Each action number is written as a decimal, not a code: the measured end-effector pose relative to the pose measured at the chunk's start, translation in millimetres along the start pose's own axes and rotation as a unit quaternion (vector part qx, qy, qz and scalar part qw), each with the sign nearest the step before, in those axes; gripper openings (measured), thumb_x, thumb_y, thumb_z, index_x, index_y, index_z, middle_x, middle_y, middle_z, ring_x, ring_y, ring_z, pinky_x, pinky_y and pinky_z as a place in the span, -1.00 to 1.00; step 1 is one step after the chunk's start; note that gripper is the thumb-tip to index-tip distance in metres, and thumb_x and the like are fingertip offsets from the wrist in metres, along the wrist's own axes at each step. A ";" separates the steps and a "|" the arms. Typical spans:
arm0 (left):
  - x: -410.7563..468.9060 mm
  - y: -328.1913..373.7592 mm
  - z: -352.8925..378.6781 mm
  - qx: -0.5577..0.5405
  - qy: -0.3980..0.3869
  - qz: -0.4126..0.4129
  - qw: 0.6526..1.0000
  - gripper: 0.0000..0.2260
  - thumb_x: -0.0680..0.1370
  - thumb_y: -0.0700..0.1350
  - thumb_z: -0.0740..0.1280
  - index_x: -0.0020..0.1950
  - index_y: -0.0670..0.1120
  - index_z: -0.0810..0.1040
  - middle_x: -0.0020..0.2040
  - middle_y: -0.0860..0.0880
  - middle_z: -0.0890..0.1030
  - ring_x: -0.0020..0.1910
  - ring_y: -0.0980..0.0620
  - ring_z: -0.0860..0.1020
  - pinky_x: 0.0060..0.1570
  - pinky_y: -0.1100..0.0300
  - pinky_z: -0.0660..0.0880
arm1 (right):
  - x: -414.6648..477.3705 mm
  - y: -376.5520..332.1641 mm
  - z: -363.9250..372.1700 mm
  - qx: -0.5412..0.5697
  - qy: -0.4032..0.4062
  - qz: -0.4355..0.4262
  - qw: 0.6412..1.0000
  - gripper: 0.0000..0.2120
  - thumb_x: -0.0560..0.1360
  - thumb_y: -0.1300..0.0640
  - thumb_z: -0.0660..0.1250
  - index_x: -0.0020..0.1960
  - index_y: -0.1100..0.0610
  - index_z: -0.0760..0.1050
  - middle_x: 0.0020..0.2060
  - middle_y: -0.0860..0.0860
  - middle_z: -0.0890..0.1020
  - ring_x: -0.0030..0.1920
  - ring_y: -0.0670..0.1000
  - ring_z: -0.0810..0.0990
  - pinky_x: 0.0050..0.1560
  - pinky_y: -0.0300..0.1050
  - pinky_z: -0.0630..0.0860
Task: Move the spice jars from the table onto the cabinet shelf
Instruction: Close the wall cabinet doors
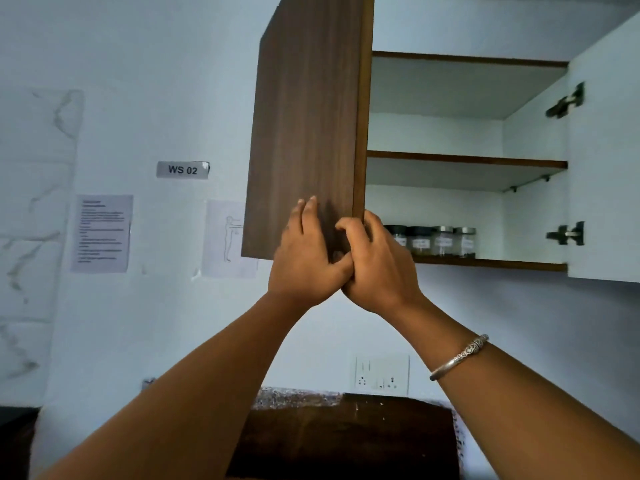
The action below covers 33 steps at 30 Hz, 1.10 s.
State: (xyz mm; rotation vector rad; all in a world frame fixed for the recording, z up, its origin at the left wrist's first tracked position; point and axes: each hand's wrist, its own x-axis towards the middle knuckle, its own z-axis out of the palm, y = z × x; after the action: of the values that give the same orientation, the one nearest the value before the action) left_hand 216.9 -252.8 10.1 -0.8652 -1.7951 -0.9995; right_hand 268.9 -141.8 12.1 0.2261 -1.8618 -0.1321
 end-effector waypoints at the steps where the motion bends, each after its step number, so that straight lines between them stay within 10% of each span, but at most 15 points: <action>1: 7.4 1.2 16.5 0.017 -0.008 0.005 1.000 -0.14 0.36 0.30 0.16 0.53 -0.02 -0.08 0.56 -0.06 -0.01 0.51 -0.13 0.07 0.37 -0.10 0.23 | -3.4 17.1 3.6 -0.012 0.006 0.006 1.000 -0.59 0.43 0.02 0.29 0.25 0.10 0.38 0.15 0.17 0.51 -0.07 0.18 0.59 -0.29 -0.03 0.58; 11: 65.2 14.9 180.9 0.117 -0.033 0.073 0.990 -0.13 0.38 0.33 0.08 0.50 0.05 -0.31 0.52 -0.09 -0.32 0.48 -0.21 -0.30 0.36 -0.31 -0.23 | -26.3 169.3 57.9 0.006 -0.033 0.069 0.997 -0.07 0.41 0.01 0.33 0.51 -0.01 -0.28 0.28 0.15 0.50 0.02 0.13 0.59 -0.30 -0.33 0.35; 15: 81.8 6.7 240.0 0.173 0.009 0.128 0.977 -0.26 0.42 0.33 -0.01 0.48 0.17 -0.30 0.54 -0.09 -0.26 0.46 -0.19 -0.31 0.27 -0.37 -0.34 | -30.3 220.5 90.5 0.044 -0.040 0.080 0.995 -0.06 0.41 -0.04 0.31 0.47 -0.15 -0.35 0.41 0.05 0.36 0.27 0.10 0.45 0.04 -0.10 0.49; 20: 100.2 -6.3 295.6 0.198 0.014 0.117 0.973 -0.29 0.43 0.26 -0.03 0.50 0.12 -0.26 0.55 -0.08 -0.21 0.51 -0.21 -0.22 0.29 -0.43 -0.25 | -32.4 270.7 133.8 0.018 -0.029 0.085 0.996 -0.19 0.49 -0.06 0.24 0.48 -0.14 -0.30 0.51 -0.02 0.11 0.49 0.07 0.11 0.44 -0.01 0.16; 29: 126.7 -32.1 354.0 0.240 0.036 0.095 0.965 -0.29 0.43 0.25 0.00 0.52 0.11 -0.18 0.56 -0.08 -0.17 0.51 -0.20 -0.21 0.27 -0.41 -0.32 | -23.4 321.8 192.5 0.002 -0.040 0.106 0.994 -0.20 0.51 -0.05 0.25 0.49 -0.12 -0.28 0.46 0.03 0.27 0.45 0.17 0.20 0.42 0.20 0.17; 33: 134.3 -41.7 371.3 0.253 0.044 0.092 0.962 -0.29 0.44 0.26 0.01 0.52 0.11 -0.17 0.56 -0.08 -0.15 0.51 -0.20 -0.20 0.27 -0.40 -0.33 | -22.0 335.9 211.8 -0.034 -0.049 0.120 0.991 -0.19 0.49 -0.17 0.15 0.39 -0.24 -0.46 0.45 0.00 0.28 0.48 0.18 0.13 0.39 0.38 -0.15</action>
State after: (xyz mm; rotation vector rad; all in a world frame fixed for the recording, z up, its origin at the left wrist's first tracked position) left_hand -0.7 79.3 14.9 -0.6366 -1.7440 -0.4185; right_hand 43.4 185.4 -2.5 -0.0546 -1.9629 -0.0414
